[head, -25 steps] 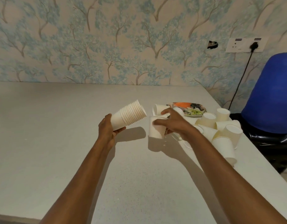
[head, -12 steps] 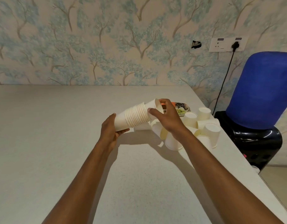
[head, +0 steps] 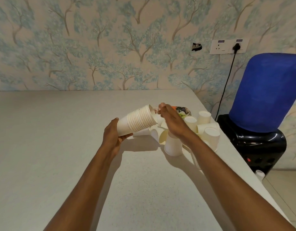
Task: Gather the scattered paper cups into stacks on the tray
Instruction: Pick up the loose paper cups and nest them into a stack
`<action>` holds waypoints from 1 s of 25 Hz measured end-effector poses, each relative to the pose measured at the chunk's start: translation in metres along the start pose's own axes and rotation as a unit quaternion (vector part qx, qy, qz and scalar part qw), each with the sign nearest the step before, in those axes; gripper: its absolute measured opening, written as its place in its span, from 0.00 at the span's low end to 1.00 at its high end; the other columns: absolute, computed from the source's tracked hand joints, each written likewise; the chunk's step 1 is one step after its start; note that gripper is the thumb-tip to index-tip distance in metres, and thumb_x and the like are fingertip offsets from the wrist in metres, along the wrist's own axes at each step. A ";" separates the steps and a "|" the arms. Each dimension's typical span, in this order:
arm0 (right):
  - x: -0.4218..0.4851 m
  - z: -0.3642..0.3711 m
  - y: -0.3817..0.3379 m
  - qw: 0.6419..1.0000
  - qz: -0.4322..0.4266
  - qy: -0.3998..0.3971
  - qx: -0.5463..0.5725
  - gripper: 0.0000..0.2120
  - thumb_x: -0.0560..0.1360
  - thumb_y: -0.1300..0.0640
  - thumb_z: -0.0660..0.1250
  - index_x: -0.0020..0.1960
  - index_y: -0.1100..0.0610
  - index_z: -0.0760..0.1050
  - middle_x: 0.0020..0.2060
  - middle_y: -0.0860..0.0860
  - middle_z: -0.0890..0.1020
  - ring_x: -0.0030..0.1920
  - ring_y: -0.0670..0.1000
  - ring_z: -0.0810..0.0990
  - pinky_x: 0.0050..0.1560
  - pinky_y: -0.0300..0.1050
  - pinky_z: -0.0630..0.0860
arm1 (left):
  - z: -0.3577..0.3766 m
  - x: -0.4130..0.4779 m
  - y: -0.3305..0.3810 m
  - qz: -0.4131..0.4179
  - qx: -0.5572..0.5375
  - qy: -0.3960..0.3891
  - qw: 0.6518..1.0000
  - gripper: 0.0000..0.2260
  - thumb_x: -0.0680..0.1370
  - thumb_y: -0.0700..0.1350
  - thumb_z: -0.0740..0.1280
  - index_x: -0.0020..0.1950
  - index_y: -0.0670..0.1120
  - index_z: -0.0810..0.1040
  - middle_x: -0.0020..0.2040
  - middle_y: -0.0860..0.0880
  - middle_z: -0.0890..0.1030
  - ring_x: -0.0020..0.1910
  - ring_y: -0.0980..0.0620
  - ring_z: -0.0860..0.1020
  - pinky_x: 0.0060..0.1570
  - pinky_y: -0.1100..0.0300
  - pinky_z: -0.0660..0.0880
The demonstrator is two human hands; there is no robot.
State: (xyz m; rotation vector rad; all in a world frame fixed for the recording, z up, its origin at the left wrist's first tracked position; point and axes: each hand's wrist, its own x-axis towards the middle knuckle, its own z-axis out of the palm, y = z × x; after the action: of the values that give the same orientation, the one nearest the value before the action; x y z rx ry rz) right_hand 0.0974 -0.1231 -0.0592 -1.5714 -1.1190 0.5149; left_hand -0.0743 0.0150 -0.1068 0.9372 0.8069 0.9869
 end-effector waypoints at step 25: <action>0.028 -0.083 -0.003 0.991 -0.066 -0.037 -0.109 0.36 0.62 0.46 0.77 0.67 0.40 0.68 0.51 0.48 0.78 0.45 0.47 0.83 0.48 0.46 0.81 | 0.097 0.018 0.043 0.114 0.064 -0.020 0.991 0.18 0.73 0.53 0.73 0.56 0.47 0.72 0.53 0.44 0.77 0.48 0.47 0.81 0.32 0.57 0.80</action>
State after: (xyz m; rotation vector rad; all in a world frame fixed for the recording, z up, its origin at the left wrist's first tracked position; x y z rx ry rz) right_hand 0.1751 -0.1418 -0.0234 -1.6616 -1.3631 0.3750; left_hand 0.0038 0.0162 -0.0334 1.1762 0.7475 1.1199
